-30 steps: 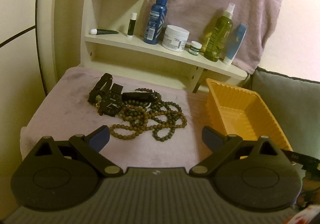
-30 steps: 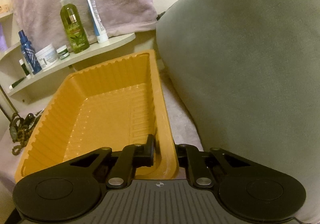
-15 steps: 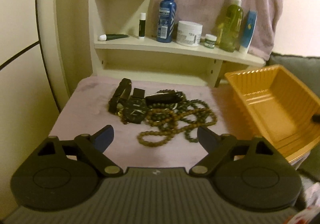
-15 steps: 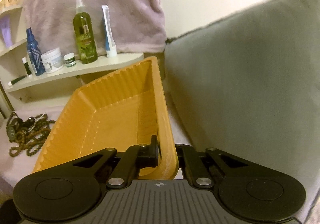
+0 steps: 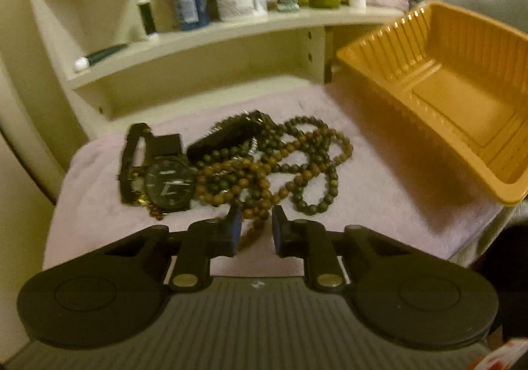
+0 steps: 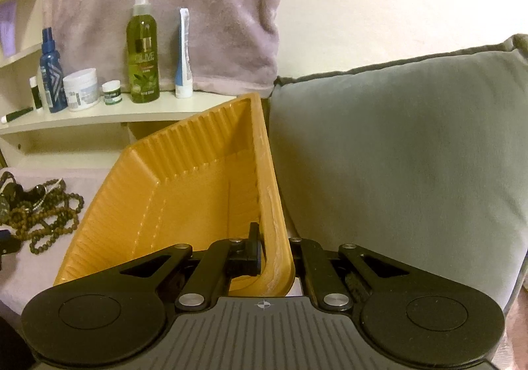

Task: Organize jewelry
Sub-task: 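Grasp the brown bead necklace with the left tool while the right tool holds the tray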

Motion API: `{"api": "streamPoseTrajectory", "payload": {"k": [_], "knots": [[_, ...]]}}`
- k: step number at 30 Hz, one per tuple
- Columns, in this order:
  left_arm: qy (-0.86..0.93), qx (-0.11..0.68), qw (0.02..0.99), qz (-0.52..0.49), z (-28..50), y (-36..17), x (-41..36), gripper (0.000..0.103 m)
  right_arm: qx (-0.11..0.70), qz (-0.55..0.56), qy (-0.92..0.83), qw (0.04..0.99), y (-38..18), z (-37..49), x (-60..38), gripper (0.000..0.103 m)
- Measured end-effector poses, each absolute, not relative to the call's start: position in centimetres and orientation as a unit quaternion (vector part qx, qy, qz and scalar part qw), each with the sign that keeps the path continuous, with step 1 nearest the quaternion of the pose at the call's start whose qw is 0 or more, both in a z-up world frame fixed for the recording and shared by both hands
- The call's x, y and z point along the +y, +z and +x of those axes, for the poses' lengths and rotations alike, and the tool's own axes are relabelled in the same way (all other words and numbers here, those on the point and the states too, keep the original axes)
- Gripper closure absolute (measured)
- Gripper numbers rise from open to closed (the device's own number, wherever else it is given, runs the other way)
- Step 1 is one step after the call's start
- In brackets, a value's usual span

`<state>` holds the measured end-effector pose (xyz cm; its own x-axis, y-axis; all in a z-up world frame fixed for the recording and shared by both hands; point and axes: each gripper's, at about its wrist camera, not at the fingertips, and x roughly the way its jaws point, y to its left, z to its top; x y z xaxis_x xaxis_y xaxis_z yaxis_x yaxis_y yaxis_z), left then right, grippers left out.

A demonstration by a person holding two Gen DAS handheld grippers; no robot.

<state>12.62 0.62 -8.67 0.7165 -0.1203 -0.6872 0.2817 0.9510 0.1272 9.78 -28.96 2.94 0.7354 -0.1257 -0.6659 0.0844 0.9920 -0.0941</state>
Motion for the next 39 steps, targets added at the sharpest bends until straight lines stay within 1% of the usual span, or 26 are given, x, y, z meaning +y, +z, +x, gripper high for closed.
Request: {"api": "streamPoseTrajectory", "payload": {"k": [4, 5, 6, 10, 24, 30, 39], "knots": [[-0.114, 0.359, 0.912, 0.161, 12.9, -9.1, -0.3, 0.086, 0.362, -0.033, -0.057, 0.93, 3.1, 10.0, -28.6, 0.099], [-0.116, 0.361, 0.911, 0.165, 12.9, -9.0, -0.3, 0.093, 0.361, -0.034, -0.057, 0.93, 3.1, 10.0, -28.6, 0.099], [-0.119, 0.364, 0.909, 0.165, 13.0, -9.0, -0.4, 0.095, 0.361, -0.034, -0.057, 0.93, 3.1, 9.9, -28.6, 0.099], [-0.13, 0.366, 0.905, 0.172, 13.0, -7.8, -0.5, 0.097, 0.362, -0.031, -0.06, 0.93, 3.0, 9.9, -28.6, 0.099], [-0.174, 0.289, 0.935, 0.112, 14.5, 5.0, 2.5, 0.098, 0.355, -0.016, -0.066, 0.932, 3.2, 9.7, -28.7, 0.098], [-0.203, 0.263, 0.937, 0.107, 14.5, 8.6, 1.8, 0.098, 0.354, -0.013, -0.064, 0.933, 3.2, 9.6, -28.5, 0.098], [-0.263, 0.22, 0.935, 0.097, 13.9, 13.3, -1.3, 0.098, 0.35, -0.013, -0.062, 0.935, 3.4, 9.5, -28.5, 0.098]]}}
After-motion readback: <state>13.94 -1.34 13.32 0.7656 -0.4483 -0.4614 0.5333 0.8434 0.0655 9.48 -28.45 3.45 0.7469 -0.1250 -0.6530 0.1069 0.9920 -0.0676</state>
